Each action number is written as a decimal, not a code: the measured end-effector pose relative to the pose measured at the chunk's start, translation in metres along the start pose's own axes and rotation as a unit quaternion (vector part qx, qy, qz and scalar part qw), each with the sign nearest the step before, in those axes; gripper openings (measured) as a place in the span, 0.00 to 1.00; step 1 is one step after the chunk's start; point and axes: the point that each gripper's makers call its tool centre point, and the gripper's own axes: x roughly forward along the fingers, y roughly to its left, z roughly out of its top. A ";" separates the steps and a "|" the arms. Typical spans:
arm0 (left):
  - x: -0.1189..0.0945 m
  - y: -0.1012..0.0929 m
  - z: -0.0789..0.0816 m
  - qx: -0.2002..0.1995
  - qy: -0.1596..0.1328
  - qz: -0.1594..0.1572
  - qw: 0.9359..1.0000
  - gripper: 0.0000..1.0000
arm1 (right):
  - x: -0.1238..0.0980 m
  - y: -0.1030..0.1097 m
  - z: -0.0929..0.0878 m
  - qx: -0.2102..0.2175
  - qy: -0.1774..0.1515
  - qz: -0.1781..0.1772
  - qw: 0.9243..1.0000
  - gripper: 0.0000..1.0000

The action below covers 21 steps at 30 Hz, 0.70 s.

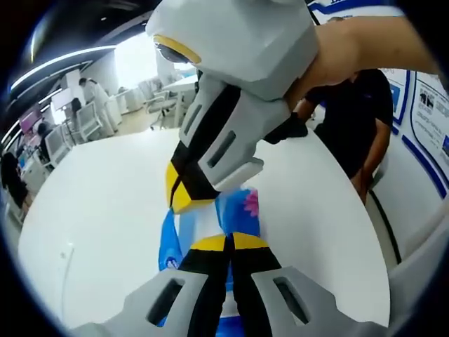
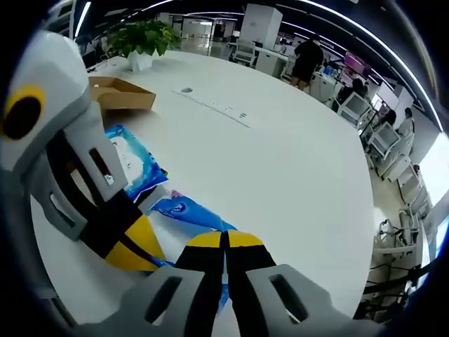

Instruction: Operate the shoe box by opening the lid, removing the specified soft item, and placing it in the target area until the item is outside and the box remains undamaged.

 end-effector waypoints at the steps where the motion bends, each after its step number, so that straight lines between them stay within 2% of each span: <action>1: 0.002 0.000 -0.001 0.002 0.001 0.001 1.000 0.00 | 0.001 0.000 0.000 0.000 -0.001 -0.001 1.000 0.00; 8: 0.009 0.004 -0.009 0.001 0.013 0.002 1.000 0.00 | 0.010 -0.001 -0.006 -0.004 0.008 -0.004 1.000 0.00; 21: 0.014 0.004 -0.008 -0.008 0.009 0.004 1.000 0.00 | 0.015 -0.003 -0.007 -0.004 0.009 -0.010 1.000 0.00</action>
